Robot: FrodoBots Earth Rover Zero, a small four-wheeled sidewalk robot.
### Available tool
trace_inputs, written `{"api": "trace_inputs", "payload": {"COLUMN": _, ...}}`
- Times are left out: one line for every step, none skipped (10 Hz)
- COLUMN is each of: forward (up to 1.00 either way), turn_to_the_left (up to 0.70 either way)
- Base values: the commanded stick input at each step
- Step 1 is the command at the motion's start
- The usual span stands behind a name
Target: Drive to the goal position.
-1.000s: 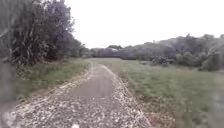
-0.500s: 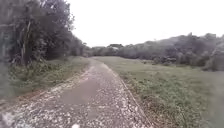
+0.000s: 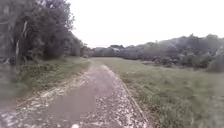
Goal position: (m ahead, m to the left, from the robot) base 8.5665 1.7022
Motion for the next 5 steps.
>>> {"api": "trace_inputs", "payload": {"forward": 0.70, "turn_to_the_left": 0.06}}
{"api": "trace_inputs", "payload": {"forward": 0.70, "turn_to_the_left": 0.00}}
{"api": "trace_inputs", "payload": {"forward": 0.70, "turn_to_the_left": 0.00}}
{"api": "trace_inputs", "payload": {"forward": 0.70, "turn_to_the_left": 0.00}}
{"api": "trace_inputs", "payload": {"forward": 0.70, "turn_to_the_left": 0.00}}
